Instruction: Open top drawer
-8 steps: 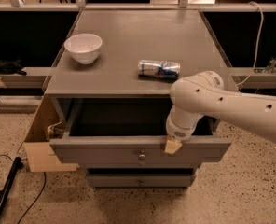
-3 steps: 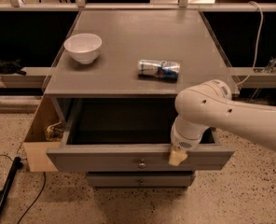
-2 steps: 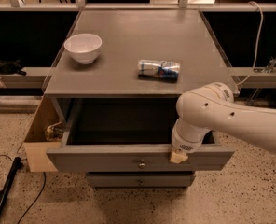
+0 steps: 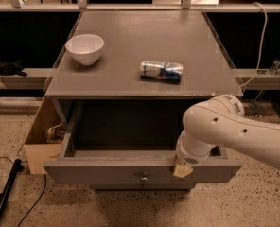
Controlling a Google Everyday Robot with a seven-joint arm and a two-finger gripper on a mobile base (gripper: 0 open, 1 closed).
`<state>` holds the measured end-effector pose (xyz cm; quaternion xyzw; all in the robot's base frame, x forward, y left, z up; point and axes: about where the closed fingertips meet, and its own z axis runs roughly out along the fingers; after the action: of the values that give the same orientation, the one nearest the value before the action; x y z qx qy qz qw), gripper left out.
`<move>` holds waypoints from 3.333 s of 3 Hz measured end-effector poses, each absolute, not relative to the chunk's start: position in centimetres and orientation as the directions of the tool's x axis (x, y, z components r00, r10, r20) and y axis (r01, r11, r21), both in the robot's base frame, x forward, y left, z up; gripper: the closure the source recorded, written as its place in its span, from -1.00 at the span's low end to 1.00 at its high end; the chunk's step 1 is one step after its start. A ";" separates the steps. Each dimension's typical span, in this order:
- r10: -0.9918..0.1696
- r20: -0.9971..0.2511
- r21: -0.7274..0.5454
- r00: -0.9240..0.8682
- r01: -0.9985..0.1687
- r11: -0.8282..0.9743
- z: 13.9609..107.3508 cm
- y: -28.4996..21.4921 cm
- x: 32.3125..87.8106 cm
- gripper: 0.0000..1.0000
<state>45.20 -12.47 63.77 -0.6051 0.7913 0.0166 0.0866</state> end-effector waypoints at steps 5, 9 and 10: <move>-0.955 -0.157 -0.079 -0.252 -0.961 0.266 63.8 -12.7 44.8 -0.99; -0.953 -0.175 -0.082 -0.249 -0.961 0.266 64.0 -16.2 35.5 0.29; -0.952 -0.191 -0.106 -0.237 -0.960 0.260 64.7 -15.9 34.3 0.79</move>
Offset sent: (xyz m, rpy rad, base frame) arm 0.0000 0.0000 0.0003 0.0000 0.0000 0.0000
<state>34.35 -15.93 64.72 -0.6079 0.7863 0.0168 0.1086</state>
